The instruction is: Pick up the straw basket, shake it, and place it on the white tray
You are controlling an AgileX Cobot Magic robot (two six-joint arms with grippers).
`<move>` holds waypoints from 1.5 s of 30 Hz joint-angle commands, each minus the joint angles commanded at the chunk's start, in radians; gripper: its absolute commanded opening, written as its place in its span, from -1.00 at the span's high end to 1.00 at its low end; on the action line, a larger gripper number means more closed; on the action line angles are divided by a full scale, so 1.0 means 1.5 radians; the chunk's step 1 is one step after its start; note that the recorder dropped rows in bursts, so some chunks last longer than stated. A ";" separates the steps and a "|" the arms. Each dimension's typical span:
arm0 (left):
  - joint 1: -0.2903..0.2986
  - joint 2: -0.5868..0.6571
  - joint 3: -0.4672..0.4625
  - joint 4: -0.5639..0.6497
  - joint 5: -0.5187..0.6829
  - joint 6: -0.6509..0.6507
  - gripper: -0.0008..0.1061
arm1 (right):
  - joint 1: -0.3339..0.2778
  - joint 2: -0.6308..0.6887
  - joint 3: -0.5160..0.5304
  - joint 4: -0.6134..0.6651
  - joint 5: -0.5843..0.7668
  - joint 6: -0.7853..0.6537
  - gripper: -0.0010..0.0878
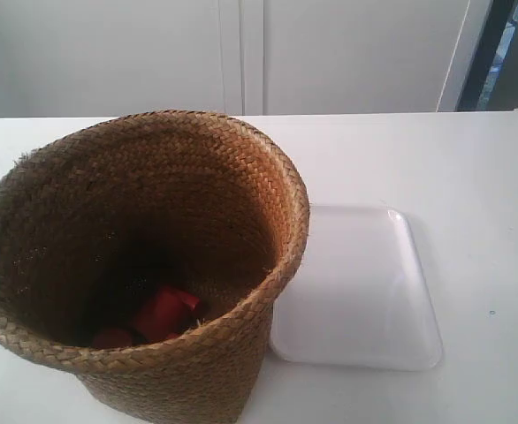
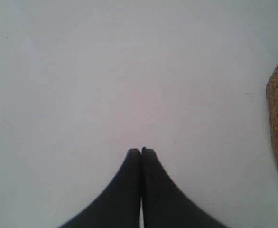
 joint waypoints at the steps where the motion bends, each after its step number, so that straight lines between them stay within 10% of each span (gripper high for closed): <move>1: 0.000 0.000 0.000 0.000 0.000 0.000 0.99 | 0.000 0.000 0.000 0.000 0.000 0.000 0.98; 38: 0.000 0.000 0.000 -0.004 -0.141 -0.019 0.99 | 0.000 0.000 0.000 -0.021 -0.109 -0.011 0.98; 45: 0.000 0.000 0.000 -0.004 -0.311 -0.021 0.99 | 0.000 0.000 0.000 -0.019 -0.326 0.042 0.98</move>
